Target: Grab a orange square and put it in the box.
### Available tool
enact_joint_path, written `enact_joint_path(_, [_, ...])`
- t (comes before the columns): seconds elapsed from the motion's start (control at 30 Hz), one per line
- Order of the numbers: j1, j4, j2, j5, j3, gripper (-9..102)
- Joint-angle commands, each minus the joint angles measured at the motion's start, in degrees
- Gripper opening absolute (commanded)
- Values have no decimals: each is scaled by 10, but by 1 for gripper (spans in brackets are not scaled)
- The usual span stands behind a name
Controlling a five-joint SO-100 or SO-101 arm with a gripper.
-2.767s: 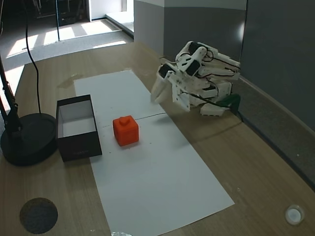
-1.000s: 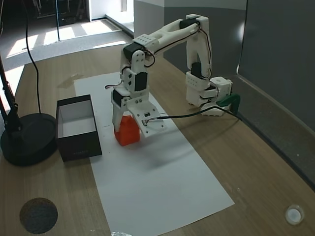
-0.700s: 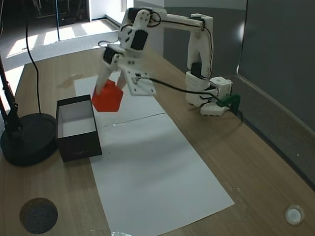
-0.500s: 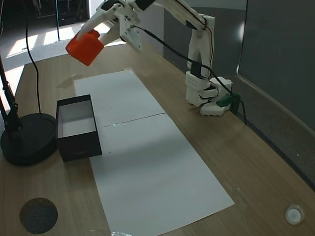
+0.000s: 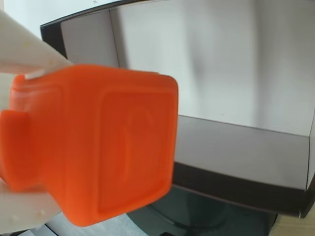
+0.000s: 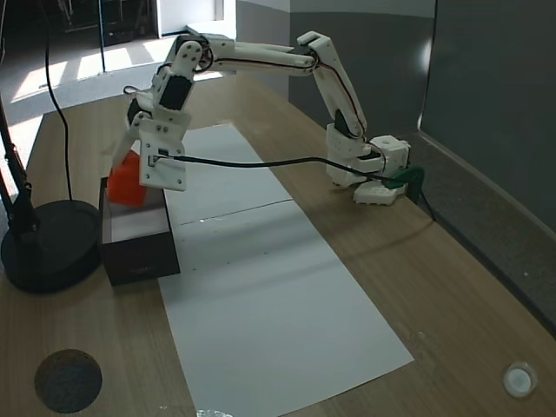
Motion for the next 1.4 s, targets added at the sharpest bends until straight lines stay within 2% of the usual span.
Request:
enact_joint_path(0.0, [4, -5, 0, 2, -30, 8])
enact_joint_path(0.17, [-1, 24, -4, 7, -33, 25])
enact_joint_path(0.27, [-1, 46, 11, 26, -47, 26])
enact_joint_path(0.47, [-14, 150, 98, 25, -139, 25])
enact_joint_path(0.53, [-23, 204, 147, 25, -188, 20])
enact_joint_path(0.63, [-39, 273, 236, 28, -245, 1])
enact_joint_path(0.7, [-39, 275, 318, 32, -229, 1])
enact_joint_path(0.87, [-57, 271, 558, 47, -56, 0])
enact_joint_path(1.0, [-56, 258, 755, 41, 159, 0])
enact_joint_path(1.2, [-54, 172, 1023, 40, 471, 0])
enact_joint_path(1.37, [-15, 104, 1183, 45, 673, 0])
